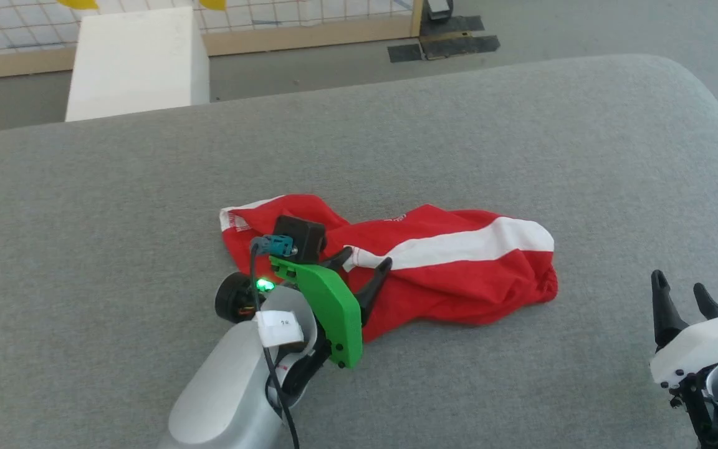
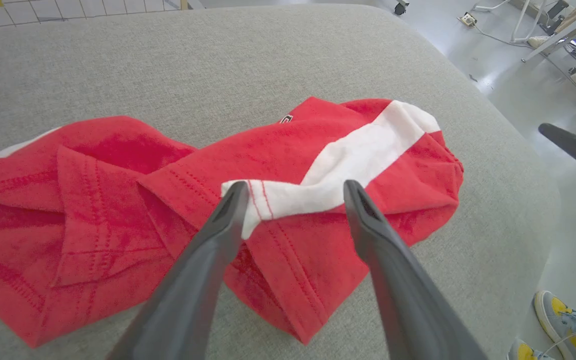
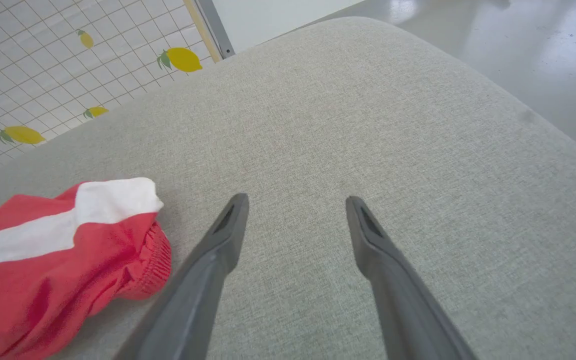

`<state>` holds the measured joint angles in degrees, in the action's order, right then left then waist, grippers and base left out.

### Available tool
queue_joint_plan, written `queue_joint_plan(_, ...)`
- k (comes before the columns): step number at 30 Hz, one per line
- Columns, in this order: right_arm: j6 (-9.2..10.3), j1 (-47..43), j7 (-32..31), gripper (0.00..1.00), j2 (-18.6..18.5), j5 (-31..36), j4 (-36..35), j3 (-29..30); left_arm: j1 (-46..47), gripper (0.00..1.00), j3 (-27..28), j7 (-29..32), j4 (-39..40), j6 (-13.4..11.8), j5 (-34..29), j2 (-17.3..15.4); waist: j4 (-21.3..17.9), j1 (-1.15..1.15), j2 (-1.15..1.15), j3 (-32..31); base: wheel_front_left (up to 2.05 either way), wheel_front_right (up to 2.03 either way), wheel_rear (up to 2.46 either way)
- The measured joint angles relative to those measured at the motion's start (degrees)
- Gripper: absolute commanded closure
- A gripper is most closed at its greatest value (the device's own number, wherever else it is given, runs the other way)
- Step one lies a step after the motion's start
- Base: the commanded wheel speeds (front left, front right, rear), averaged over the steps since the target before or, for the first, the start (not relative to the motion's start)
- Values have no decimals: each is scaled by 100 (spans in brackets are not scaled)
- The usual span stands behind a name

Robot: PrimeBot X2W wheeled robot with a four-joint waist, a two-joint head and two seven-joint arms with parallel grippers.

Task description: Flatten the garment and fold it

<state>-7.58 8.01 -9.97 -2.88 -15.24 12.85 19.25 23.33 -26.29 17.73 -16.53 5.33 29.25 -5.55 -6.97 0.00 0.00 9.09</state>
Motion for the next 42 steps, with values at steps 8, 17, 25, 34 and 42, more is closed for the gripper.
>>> queue_joint_plan(8, 0, 2, 67, 0, 0, -45, 85, -46, 93, 100, -41, -104, -229, -68, -236, -155, -82, 0, 0, 137, 0, 0, 0)
queue_joint_plan(17, 0, 30, 126, 0, 1, -86, 188, -143, 162, 100, -70, -525, -244, -7, -177, -129, 129, 0, 0, 100, 0, 0, 0)
queue_joint_plan(25, 0, 25, 143, 0, 1, -87, 207, -119, 71, 100, 560, -1034, 544, -241, 214, -196, 392, 0, 0, 6, 0, 0, 0)
queue_joint_plan(34, 0, 19, 138, 0, 4, -89, 212, -296, -1377, 100, 1847, -1092, 1114, -1310, 598, -772, 768, 0, 0, -102, 0, 0, 0)
queue_joint_plan(42, 0, 18, 134, 0, 3, -90, 269, -433, -2162, 0, 2324, -1005, 590, -1648, 1140, -682, 994, 0, 0, -145, 0, 0, 0)
